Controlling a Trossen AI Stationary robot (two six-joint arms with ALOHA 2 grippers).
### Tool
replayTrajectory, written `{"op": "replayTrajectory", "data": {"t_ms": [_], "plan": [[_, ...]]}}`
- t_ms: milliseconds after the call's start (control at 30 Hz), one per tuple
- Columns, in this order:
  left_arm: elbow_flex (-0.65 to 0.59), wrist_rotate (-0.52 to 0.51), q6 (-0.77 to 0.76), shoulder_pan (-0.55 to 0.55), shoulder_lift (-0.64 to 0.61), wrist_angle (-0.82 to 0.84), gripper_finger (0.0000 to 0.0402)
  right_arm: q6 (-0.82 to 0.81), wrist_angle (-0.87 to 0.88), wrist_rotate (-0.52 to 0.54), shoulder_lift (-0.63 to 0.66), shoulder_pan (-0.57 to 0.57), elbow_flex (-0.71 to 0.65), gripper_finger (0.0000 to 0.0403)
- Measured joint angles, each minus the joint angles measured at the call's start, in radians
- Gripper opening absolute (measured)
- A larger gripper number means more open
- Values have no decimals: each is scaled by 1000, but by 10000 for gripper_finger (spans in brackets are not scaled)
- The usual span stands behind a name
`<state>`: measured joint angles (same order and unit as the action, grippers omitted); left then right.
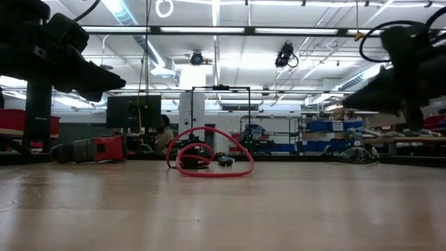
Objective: Coil cords
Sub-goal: Return to Home Position
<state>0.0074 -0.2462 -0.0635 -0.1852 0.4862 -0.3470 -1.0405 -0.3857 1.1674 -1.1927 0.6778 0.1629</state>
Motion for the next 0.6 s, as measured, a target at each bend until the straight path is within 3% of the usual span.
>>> {"op": "replayTrajectory", "data": {"t_ms": [100, 267, 600], "plan": [[0, 0, 0, 0, 0, 0, 103, -3, -157, 55, 4, -62, 4, 11], [0, 0, 0, 0, 0, 0, 103, -4, -325, 14, 4, -111, 4, 12], [0, -1, 0, 0, 0, 1, 103, -4, -347, -58, 4, -119, 4, 11]]}}
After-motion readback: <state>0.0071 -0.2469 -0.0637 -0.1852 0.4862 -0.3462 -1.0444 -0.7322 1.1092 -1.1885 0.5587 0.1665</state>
